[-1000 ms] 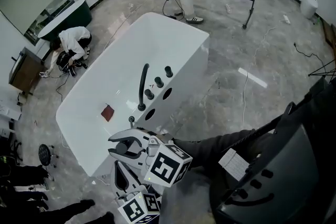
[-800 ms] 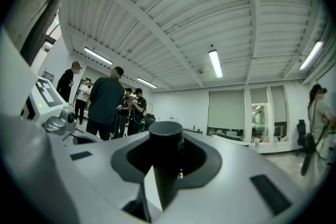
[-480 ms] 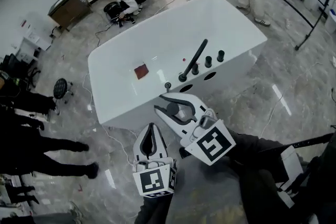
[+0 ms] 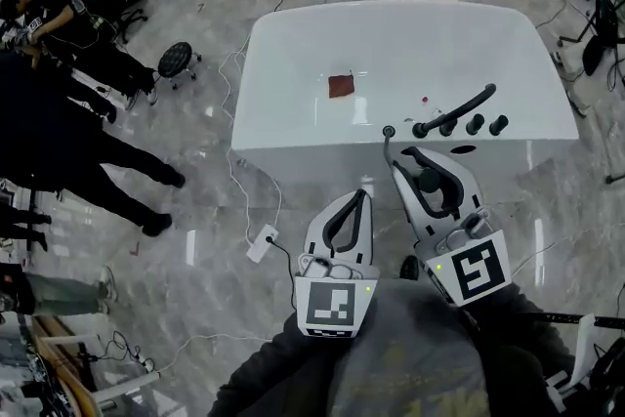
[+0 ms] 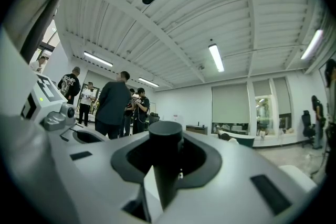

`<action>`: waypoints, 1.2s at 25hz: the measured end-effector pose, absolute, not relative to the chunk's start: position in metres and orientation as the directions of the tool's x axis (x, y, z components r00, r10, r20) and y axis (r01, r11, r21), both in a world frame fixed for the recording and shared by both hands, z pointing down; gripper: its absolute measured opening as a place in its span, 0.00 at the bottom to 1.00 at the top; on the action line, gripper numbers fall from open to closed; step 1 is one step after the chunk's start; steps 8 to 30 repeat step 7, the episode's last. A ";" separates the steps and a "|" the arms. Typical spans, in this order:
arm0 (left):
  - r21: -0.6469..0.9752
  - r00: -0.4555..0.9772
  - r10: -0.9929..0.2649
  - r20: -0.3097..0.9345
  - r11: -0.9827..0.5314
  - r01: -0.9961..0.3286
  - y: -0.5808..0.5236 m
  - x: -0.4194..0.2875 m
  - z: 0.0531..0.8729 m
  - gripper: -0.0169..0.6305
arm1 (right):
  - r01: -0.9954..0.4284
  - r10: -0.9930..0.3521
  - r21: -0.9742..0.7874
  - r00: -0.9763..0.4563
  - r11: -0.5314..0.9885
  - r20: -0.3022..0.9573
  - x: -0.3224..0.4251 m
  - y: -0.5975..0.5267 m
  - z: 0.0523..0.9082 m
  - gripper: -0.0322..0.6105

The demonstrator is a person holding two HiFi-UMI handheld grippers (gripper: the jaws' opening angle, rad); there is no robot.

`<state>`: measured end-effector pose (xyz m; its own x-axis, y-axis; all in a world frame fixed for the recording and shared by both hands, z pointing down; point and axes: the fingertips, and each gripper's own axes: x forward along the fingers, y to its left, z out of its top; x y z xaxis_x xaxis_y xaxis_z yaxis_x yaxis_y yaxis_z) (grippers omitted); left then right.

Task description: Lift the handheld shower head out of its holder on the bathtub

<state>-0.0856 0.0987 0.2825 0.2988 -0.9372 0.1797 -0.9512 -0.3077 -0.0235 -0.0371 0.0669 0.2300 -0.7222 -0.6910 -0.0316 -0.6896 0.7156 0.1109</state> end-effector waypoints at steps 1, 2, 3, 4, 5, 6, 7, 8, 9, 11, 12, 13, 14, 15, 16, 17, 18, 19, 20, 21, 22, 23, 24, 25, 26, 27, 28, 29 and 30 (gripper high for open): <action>-0.018 0.293 -0.939 0.181 -0.301 -0.953 0.094 -0.087 0.284 0.03 | -0.689 -0.691 0.107 -0.722 0.716 -0.028 -0.038 0.061 0.233 0.21; -0.011 0.287 -0.940 0.183 -0.294 -0.956 0.090 -0.090 0.287 0.03 | -0.687 -0.689 0.104 -0.724 0.719 -0.024 -0.041 0.055 0.235 0.21; -0.007 0.280 -0.942 0.185 -0.286 -0.958 0.086 -0.094 0.289 0.03 | -0.683 -0.685 0.104 -0.729 0.723 -0.022 -0.045 0.050 0.238 0.21; -0.006 0.274 -0.944 0.186 -0.280 -0.960 0.082 -0.098 0.291 0.03 | -0.678 -0.680 0.104 -0.733 0.728 -0.021 -0.049 0.046 0.239 0.21; -0.009 0.268 -0.945 0.188 -0.275 -0.961 0.079 -0.102 0.292 0.03 | -0.672 -0.675 0.106 -0.738 0.733 -0.021 -0.053 0.043 0.241 0.21; -0.015 0.264 -0.946 0.188 -0.272 -0.962 0.077 -0.106 0.294 0.03 | -0.667 -0.670 0.108 -0.742 0.737 -0.020 -0.057 0.041 0.242 0.21; -0.021 0.261 -0.947 0.189 -0.269 -0.963 0.074 -0.110 0.296 0.03 | -0.663 -0.665 0.109 -0.747 0.741 -0.019 -0.060 0.038 0.243 0.21; -0.021 0.261 -0.947 0.189 -0.269 -0.963 0.074 -0.110 0.296 0.03 | -0.663 -0.665 0.109 -0.747 0.741 -0.019 -0.060 0.038 0.243 0.21; -0.021 0.261 -0.947 0.189 -0.269 -0.963 0.074 -0.110 0.296 0.03 | -0.663 -0.665 0.109 -0.747 0.741 -0.019 -0.060 0.038 0.243 0.21; -0.021 0.261 -0.947 0.189 -0.269 -0.963 0.074 -0.110 0.296 0.03 | -0.663 -0.665 0.109 -0.747 0.741 -0.019 -0.060 0.038 0.243 0.21; -0.021 0.261 -0.947 0.189 -0.269 -0.963 0.074 -0.110 0.296 0.03 | -0.663 -0.665 0.109 -0.747 0.741 -0.019 -0.060 0.038 0.243 0.21; -0.021 0.261 -0.947 0.189 -0.269 -0.963 0.074 -0.110 0.296 0.03 | -0.663 -0.665 0.109 -0.747 0.741 -0.019 -0.060 0.038 0.243 0.21; -0.021 0.261 -0.947 0.189 -0.269 -0.963 0.074 -0.110 0.296 0.03 | -0.663 -0.665 0.109 -0.747 0.741 -0.019 -0.060 0.038 0.243 0.21; -0.021 0.261 -0.947 0.189 -0.269 -0.963 0.074 -0.110 0.296 0.03 | -0.663 -0.665 0.109 -0.747 0.741 -0.019 -0.060 0.038 0.243 0.21; -0.021 0.261 -0.947 0.189 -0.269 -0.963 0.074 -0.110 0.296 0.03 | -0.663 -0.665 0.109 -0.747 0.741 -0.019 -0.060 0.038 0.243 0.21; -0.021 0.261 -0.947 0.189 -0.269 -0.963 0.074 -0.110 0.296 0.03 | -0.663 -0.665 0.109 -0.747 0.741 -0.019 -0.060 0.038 0.243 0.21; -0.021 0.261 -0.947 0.189 -0.269 -0.963 0.074 -0.110 0.296 0.03 | -0.663 -0.665 0.109 -0.747 0.741 -0.019 -0.060 0.038 0.243 0.21; -0.021 0.261 -0.947 0.189 -0.269 -0.963 0.074 -0.110 0.296 0.03 | -0.663 -0.665 0.109 -0.747 0.741 -0.019 -0.060 0.038 0.243 0.21; -0.021 0.261 -0.947 0.189 -0.269 -0.963 0.074 -0.110 0.296 0.03 | -0.663 -0.665 0.109 -0.747 0.741 -0.019 -0.060 0.038 0.243 0.21; -0.021 0.261 -0.947 0.189 -0.269 -0.963 0.074 -0.110 0.296 0.03 | -0.663 -0.665 0.109 -0.747 0.741 -0.019 -0.060 0.038 0.243 0.21; -0.021 0.261 -0.947 0.189 -0.269 -0.963 0.074 -0.110 0.296 0.03 | -0.663 -0.665 0.109 -0.747 0.741 -0.019 -0.060 0.038 0.243 0.21; -0.021 0.261 -0.947 0.189 -0.269 -0.963 0.074 -0.110 0.296 0.03 | -0.663 -0.665 0.109 -0.747 0.741 -0.019 -0.060 0.038 0.243 0.21; -0.021 0.261 -0.947 0.189 -0.269 -0.963 0.074 -0.110 0.296 0.03 | -0.663 -0.665 0.109 -0.747 0.741 -0.019 -0.060 0.038 0.243 0.21; -0.021 0.261 -0.947 0.189 -0.269 -0.963 0.074 -0.110 0.296 0.03 | -0.663 -0.665 0.109 -0.747 0.741 -0.019 -0.060 0.038 0.243 0.21; -0.021 0.261 -0.947 0.189 -0.269 -0.963 0.074 -0.110 0.296 0.03 | -0.663 -0.665 0.109 -0.747 0.741 -0.019 -0.060 0.038 0.243 0.21; -0.021 0.261 -0.947 0.189 -0.269 -0.963 0.074 -0.110 0.296 0.03 | -0.663 -0.665 0.109 -0.747 0.741 -0.019 -0.060 0.038 0.243 0.21; -0.021 0.261 -0.947 0.189 -0.269 -0.963 0.074 -0.110 0.296 0.03 | -0.663 -0.665 0.109 -0.747 0.741 -0.019 -0.060 0.038 0.243 0.21; -0.021 0.261 -0.947 0.189 -0.269 -0.963 0.074 -0.110 0.296 0.03 | -0.663 -0.665 0.109 -0.747 0.741 -0.019 -0.060 0.038 0.243 0.21; -0.021 0.261 -0.947 0.189 -0.269 -0.963 0.074 -0.110 0.296 0.03 | -0.663 -0.665 0.109 -0.747 0.741 -0.019 -0.060 0.038 0.243 0.21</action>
